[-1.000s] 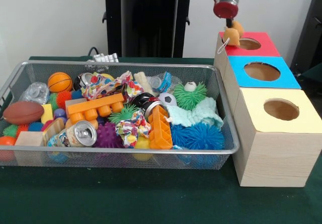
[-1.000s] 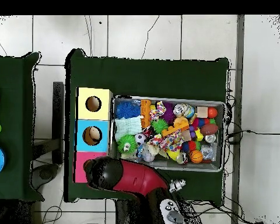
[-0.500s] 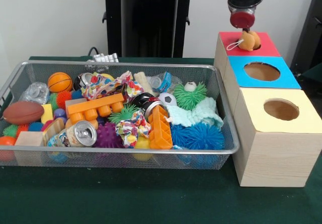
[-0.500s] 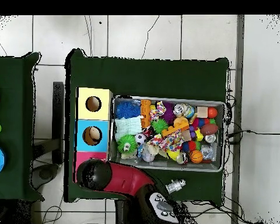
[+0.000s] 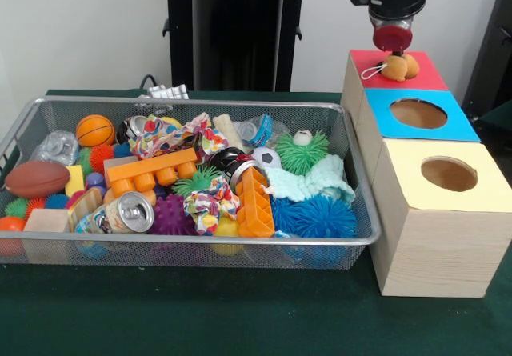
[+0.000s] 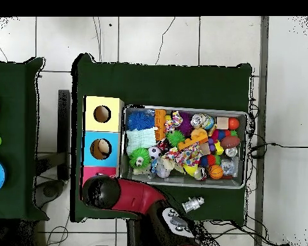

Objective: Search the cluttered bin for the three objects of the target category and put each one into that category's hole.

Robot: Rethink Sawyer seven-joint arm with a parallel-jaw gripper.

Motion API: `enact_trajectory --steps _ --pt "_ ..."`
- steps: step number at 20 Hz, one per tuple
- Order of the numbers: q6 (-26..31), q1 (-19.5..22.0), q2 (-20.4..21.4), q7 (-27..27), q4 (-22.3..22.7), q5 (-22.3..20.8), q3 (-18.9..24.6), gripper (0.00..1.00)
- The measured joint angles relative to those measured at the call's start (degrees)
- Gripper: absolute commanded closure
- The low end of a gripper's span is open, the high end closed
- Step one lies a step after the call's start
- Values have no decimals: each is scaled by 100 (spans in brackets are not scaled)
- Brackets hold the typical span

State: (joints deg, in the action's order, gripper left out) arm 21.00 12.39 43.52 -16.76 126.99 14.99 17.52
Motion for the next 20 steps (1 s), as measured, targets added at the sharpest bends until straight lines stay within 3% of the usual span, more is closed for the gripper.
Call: enact_trajectory --steps 20 --pt "-89 -120 47 -1 -197 -845 -12 100"
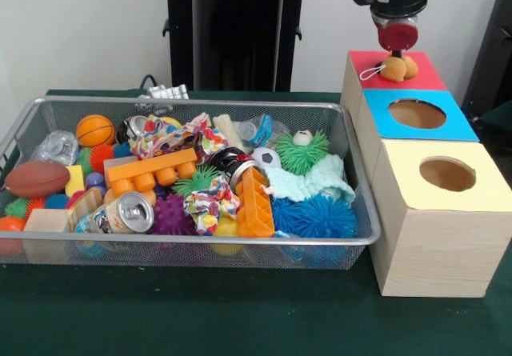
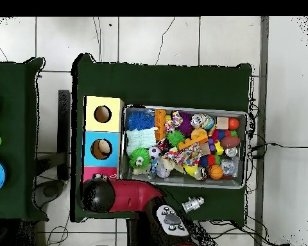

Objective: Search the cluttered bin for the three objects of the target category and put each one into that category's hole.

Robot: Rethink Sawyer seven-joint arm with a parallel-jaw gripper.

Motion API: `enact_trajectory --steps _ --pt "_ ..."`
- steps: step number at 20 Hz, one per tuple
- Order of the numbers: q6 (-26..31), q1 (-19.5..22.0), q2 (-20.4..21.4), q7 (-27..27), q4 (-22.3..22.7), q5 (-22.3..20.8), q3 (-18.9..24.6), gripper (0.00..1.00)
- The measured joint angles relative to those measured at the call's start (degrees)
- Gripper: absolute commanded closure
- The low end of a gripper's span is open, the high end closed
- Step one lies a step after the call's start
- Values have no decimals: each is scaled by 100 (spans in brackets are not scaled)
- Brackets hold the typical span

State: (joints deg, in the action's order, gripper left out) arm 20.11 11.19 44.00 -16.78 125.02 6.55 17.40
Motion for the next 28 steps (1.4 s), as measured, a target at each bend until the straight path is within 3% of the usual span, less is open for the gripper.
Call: enact_trajectory --steps 18,28 --pt "169 58 -27 -109 -161 -453 123 100" --pt "766 -215 -141 -604 -565 -447 -145 100"
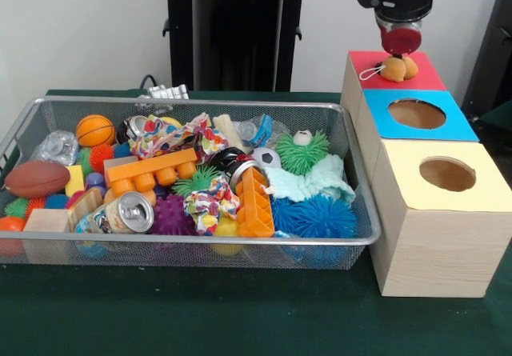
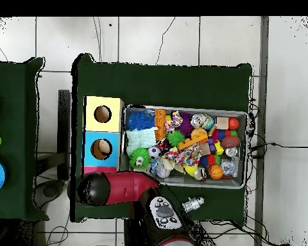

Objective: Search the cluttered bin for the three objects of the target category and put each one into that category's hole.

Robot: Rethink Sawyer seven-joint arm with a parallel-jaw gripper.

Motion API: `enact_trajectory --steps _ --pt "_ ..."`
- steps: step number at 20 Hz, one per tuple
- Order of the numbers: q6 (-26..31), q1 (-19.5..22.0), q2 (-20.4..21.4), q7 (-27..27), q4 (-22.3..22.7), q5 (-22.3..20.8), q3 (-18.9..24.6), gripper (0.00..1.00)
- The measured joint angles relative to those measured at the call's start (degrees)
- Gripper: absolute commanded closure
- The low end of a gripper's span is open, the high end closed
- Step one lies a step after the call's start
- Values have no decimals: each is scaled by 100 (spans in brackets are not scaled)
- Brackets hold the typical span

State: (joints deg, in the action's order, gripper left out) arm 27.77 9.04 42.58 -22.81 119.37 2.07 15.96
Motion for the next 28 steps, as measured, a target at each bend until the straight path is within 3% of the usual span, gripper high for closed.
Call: enact_trajectory --steps 12,28 --pt "868 -178 -255 -335 -576 -85 -173 100" --pt "937 -14 -287 -335 -601 -281 41 100"
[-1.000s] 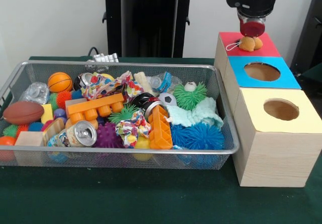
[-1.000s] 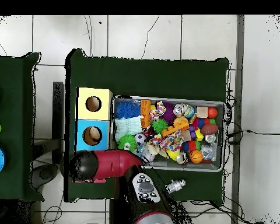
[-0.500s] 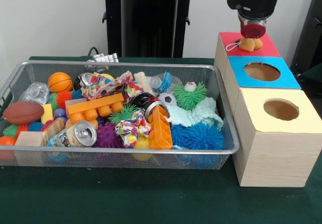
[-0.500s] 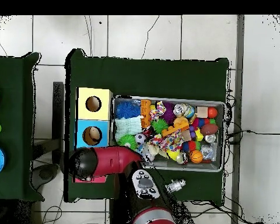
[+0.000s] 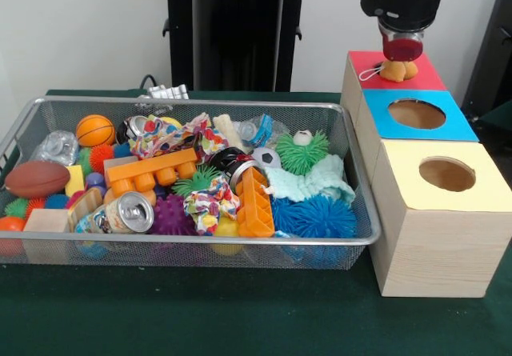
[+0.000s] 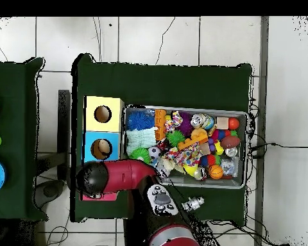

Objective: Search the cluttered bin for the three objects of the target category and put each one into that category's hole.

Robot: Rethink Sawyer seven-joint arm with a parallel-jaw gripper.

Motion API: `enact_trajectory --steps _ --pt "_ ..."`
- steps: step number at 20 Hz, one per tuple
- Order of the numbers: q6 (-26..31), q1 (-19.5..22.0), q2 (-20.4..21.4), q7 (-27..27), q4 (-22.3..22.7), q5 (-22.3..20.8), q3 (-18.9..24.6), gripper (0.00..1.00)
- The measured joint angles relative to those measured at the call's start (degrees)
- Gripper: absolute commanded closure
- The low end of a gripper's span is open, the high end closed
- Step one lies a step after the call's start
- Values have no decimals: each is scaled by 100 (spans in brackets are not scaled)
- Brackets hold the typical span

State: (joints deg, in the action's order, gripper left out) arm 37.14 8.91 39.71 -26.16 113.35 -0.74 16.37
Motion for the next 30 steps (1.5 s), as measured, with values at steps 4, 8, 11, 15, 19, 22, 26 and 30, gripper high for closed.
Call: enact_trajectory --steps 4,8,11,15,19,22,26,30 --pt "0 172 -35 0 41 -41 164 100" --pt "-4 322 -69 0 76 -78 305 100" --pt "-11 474 -101 0 113 -140 455 100" --pt "-72 588 -104 0 169 -215 583 100" --pt "-198 744 -99 0 265 -319 752 100" --pt "-330 902 -100 -1 369 -404 912 100" --pt "-486 1040 -97 -1 478 -473 1050 100" --pt "-652 1147 -80 -1 590 -519 1147 100"
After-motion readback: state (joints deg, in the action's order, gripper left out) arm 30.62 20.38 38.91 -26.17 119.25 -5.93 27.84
